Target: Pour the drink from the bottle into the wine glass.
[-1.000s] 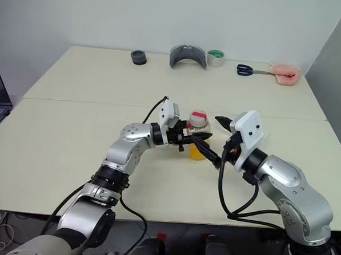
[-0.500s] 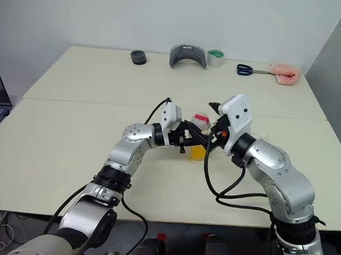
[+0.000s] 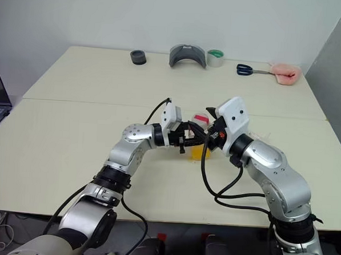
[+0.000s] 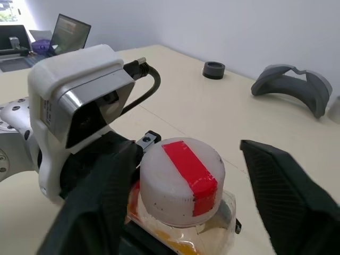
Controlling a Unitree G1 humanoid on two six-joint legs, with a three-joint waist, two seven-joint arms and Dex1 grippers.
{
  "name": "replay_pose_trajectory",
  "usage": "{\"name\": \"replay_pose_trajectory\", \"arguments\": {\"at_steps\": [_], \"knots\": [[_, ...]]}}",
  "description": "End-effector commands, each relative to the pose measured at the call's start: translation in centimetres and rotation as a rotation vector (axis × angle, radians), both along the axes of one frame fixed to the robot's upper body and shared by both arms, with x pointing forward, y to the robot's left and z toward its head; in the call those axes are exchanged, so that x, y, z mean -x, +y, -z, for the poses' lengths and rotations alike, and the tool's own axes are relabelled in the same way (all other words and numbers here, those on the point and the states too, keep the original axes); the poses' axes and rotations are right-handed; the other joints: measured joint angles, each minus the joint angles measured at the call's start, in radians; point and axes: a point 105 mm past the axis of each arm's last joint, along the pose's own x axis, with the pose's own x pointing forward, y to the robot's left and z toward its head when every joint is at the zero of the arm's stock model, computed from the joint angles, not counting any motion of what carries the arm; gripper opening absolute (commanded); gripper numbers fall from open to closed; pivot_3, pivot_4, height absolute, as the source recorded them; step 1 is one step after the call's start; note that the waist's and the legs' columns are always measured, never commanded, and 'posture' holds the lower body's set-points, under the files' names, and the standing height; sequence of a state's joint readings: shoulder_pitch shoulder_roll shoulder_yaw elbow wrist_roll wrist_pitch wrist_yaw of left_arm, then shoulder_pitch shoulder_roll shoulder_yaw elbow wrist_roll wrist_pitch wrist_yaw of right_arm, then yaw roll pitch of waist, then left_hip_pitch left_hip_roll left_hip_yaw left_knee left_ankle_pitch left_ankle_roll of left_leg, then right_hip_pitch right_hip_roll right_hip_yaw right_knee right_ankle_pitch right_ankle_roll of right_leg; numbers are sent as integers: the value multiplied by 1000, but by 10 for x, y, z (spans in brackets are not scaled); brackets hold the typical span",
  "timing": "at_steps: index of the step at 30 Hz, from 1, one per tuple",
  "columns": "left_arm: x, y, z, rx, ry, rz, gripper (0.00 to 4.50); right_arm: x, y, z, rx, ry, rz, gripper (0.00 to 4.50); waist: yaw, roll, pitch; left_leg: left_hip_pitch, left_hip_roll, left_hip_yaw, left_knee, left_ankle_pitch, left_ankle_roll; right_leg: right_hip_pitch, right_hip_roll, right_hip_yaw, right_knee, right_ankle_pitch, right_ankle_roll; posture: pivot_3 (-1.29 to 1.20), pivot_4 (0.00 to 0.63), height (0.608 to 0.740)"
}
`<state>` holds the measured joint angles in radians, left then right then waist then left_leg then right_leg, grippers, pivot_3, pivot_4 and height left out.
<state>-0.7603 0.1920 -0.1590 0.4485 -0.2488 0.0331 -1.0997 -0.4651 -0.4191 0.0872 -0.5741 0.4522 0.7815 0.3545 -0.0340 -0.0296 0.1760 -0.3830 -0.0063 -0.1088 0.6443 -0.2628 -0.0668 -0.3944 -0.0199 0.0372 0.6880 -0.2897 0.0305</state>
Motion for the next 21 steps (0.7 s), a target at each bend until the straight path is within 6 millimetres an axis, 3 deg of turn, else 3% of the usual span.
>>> {"name": "replay_pose_trajectory", "arguments": {"at_steps": [1, 7, 13, 20, 21], "knots": [[5, -5, -15, 23, -63, 25, 1779, 3, 2, -10, -6, -49, -17, 1829, 0, 0, 0, 0, 0, 0, 0, 0, 0, 0, 0, 0, 0, 0, 0, 0, 150, 740], [7, -4, -15, 21, -48, 42, 1779, 17, 11, -8, 6, -66, -192, 1816, 0, 0, 0, 0, 0, 0, 0, 0, 0, 0, 0, 0, 0, 0, 0, 0, 150, 740], [16, -6, -18, -13, -61, 122, 1775, 7, -12, 3, 240, 5, -483, 1816, -3, 1, 1, 1, 0, 1, 0, 0, 1, 0, 0, 0, -1, 0, 1, 0, 150, 740], [11, -3, -19, -7, -70, 85, 1769, -5, -18, -6, 220, -33, -450, 1816, -4, 1, 1, 0, 0, 1, 0, -1, 3, 0, 0, 0, -1, 0, 0, 0, 150, 740], [11, -3, -19, -5, -69, 79, 1769, -4, -18, -7, 208, -44, -434, 2550, -3, 1, 1, 0, 0, 1, 1, -1, 3, 0, 0, 0, -1, 0, 0, 0, 150, 740]]}}
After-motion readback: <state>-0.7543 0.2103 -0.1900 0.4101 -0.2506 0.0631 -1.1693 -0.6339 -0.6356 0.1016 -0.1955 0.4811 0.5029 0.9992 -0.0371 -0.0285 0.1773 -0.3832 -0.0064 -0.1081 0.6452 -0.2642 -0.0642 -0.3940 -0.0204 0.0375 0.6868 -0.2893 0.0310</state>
